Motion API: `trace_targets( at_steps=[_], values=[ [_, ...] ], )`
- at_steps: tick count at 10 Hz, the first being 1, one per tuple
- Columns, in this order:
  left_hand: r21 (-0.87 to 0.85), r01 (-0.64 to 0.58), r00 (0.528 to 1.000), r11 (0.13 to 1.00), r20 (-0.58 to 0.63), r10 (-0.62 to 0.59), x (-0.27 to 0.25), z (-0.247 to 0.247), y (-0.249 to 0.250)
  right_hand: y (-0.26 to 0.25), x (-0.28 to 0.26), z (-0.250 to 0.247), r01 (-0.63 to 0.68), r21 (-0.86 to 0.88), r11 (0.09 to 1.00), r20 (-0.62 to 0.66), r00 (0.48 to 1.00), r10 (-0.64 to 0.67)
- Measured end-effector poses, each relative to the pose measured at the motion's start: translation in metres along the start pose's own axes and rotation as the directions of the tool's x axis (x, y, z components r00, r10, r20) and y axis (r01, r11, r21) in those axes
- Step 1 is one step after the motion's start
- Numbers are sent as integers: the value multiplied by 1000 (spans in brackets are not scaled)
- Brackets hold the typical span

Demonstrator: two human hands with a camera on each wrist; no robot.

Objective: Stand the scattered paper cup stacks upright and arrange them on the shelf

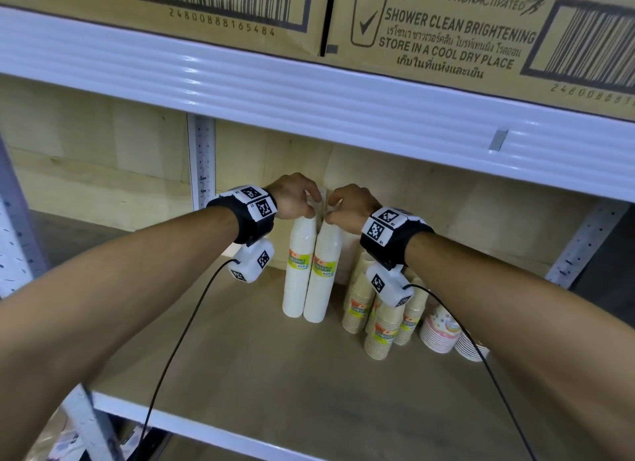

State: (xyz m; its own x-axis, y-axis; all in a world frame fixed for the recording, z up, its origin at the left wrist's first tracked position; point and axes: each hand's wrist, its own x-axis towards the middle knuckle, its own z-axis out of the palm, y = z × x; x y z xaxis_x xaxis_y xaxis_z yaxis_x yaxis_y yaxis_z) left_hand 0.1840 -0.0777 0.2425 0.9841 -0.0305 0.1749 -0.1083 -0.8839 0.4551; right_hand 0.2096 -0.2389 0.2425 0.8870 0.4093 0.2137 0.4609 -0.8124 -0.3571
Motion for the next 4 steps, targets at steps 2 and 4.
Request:
trace_targets(
  at_steps=[2,4],
  values=[
    [127,-33,999,991,29,30,-13,-22,18,-4,-15,-17,43,83,996,-42,998,-39],
    [72,-115,993,991,0,116,-65,-32,35,4,-81,-30,138,279,950,-116,987,-110]
  ],
)
